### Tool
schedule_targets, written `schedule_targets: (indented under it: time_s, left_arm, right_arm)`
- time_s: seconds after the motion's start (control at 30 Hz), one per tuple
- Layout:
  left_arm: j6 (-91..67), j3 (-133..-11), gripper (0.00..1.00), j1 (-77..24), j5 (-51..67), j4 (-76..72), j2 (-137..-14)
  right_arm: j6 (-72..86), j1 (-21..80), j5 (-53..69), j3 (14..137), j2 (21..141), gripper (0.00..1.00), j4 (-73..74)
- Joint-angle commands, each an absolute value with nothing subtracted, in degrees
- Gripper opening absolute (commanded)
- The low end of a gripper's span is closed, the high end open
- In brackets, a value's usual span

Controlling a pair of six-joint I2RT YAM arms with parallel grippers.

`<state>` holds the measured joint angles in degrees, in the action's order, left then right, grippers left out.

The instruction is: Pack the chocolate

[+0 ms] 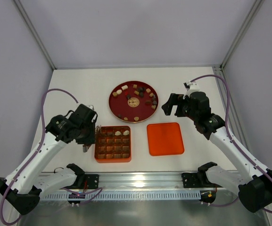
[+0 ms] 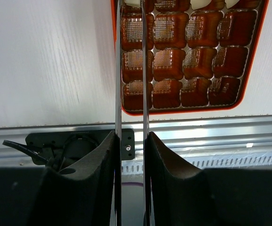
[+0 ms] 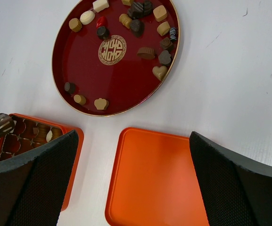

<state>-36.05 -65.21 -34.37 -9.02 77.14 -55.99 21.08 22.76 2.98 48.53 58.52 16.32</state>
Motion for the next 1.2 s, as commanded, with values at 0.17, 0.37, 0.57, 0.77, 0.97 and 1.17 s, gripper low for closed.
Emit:
schedule_targets:
  time_s: [0.17,0.37,0.57,0.77,0.97,1.17]
  left_arm:
    - [-36.2,-65.9,0.32,-34.2,-10.4,75.1,-56.3]
    - [-36.0,-66.1,0.34,-34.2,-10.4,75.1,-56.3]
    - [-36.0,-66.6,0.35,-34.2,-10.4,75.5,-56.2]
    - [-35.4,-70.6,0.35,-34.2,-9.8,76.7,-57.0]
    - [-34.3,-77.6,0.36,-34.1,-8.2,76.6,-59.9]
    - [-31.2,-86.6,0.36,-34.2,-6.5,72.8,-68.2]
  right_arm:
    - [21.1,23.1,3.0,49.6,57.7,1.00,14.0]
    - [21.0,23.0,3.1,49.5,57.9,1.00,14.0]
    - [21.0,23.1,3.1,49.5,57.7,1.00,14.0]
    - [21.0,23.1,3.2,49.5,57.7,1.00,14.0]
    - [21.0,23.0,3.2,49.6,57.7,1.00,13.9]
    - [21.1,23.1,3.3,49.9,57.5,1.00,14.2]
